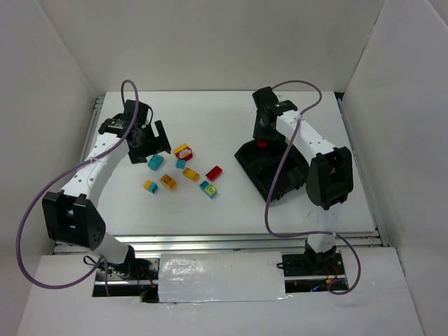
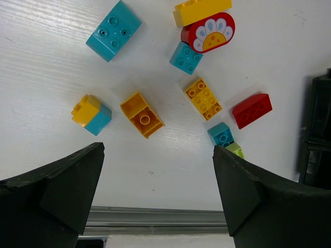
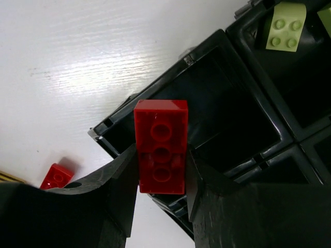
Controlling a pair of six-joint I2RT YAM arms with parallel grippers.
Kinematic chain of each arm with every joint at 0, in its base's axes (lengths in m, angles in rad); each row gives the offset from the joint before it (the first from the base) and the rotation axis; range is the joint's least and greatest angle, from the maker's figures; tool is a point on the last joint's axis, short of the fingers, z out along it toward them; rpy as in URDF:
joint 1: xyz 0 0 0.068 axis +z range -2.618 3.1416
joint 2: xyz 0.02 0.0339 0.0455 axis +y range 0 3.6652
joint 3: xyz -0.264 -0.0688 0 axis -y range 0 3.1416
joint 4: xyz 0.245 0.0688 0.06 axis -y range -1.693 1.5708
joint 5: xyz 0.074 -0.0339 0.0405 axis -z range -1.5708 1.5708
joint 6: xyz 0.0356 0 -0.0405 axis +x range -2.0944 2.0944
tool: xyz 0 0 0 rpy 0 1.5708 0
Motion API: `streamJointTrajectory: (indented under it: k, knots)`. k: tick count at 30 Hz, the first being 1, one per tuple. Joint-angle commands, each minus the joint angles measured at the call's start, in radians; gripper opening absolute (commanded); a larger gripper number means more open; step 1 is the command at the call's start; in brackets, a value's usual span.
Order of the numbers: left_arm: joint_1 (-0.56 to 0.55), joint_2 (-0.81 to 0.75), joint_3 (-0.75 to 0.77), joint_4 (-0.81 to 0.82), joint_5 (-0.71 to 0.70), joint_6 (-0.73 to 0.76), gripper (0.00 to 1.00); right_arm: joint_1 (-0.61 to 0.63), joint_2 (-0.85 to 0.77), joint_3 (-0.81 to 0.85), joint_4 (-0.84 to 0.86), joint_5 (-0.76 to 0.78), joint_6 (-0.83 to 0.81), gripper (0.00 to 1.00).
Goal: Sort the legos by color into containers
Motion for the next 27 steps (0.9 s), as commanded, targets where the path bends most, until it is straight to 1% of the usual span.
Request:
streamJointTrajectory:
  k: [1, 4, 5, 6, 9, 12, 14, 17, 18, 19, 20, 21, 23, 25, 27]
  knots:
    - [0.002, -0.045, -0.001, 0.012, -0.01, 0.026, 0.99, -0.001, -0.02, -0.033, 0.008, 0.027, 0.028, 0.27]
    - [0.002, -0.052, -0.013, 0.015, -0.021, 0.026, 0.99, -0.001, -0.045, -0.065, 0.014, 0.047, 0.042, 0.27]
    - [0.002, -0.052, -0.016, 0.016, -0.018, 0.026, 0.99, -0.001, -0.048, -0.073, 0.016, 0.041, 0.042, 0.3]
    - [0.004, -0.05, -0.018, 0.019, -0.015, 0.024, 0.99, -0.001, -0.051, -0.088, 0.016, 0.029, 0.048, 0.55]
    - [0.004, -0.042, -0.018, 0.024, -0.003, 0.018, 0.99, 0.004, -0.063, -0.105, 0.019, 0.016, 0.05, 0.66]
    - [0.004, -0.033, -0.01, 0.024, 0.0, 0.019, 0.99, 0.044, -0.082, -0.076, 0.008, 0.032, 0.044, 0.69]
    - [0.002, -0.029, -0.004, 0.024, -0.003, 0.023, 0.99, 0.11, -0.072, -0.038, -0.027, 0.073, 0.056, 0.7]
    - [0.004, -0.018, 0.013, 0.015, -0.013, 0.024, 0.99, 0.215, -0.033, 0.051, -0.1, 0.119, 0.164, 0.72]
    - [0.004, -0.016, 0.019, 0.01, -0.018, 0.024, 0.99, 0.243, -0.025, 0.076, -0.111, 0.136, 0.251, 0.72]
    - [0.002, -0.015, 0.025, 0.004, -0.038, 0.016, 0.99, 0.272, -0.016, 0.082, -0.119, 0.156, 0.299, 0.73]
    - [0.004, -0.016, 0.034, -0.011, -0.049, 0.012, 0.99, 0.327, -0.01, 0.085, -0.113, 0.188, 0.336, 0.73]
    - [0.002, -0.019, 0.036, -0.017, -0.061, 0.007, 0.99, 0.352, -0.005, 0.093, -0.113, 0.213, 0.408, 0.99]
    - [0.004, -0.033, 0.039, -0.031, -0.11, -0.01, 0.99, 0.395, 0.035, 0.11, -0.119, 0.242, 0.473, 1.0]
    - [0.002, -0.047, 0.035, -0.048, -0.139, -0.022, 0.99, 0.409, 0.1, 0.14, -0.125, 0.225, 0.528, 1.0]
    - [0.004, -0.067, 0.031, -0.056, -0.165, -0.022, 0.99, 0.426, 0.156, 0.206, -0.179, 0.222, 0.58, 0.98]
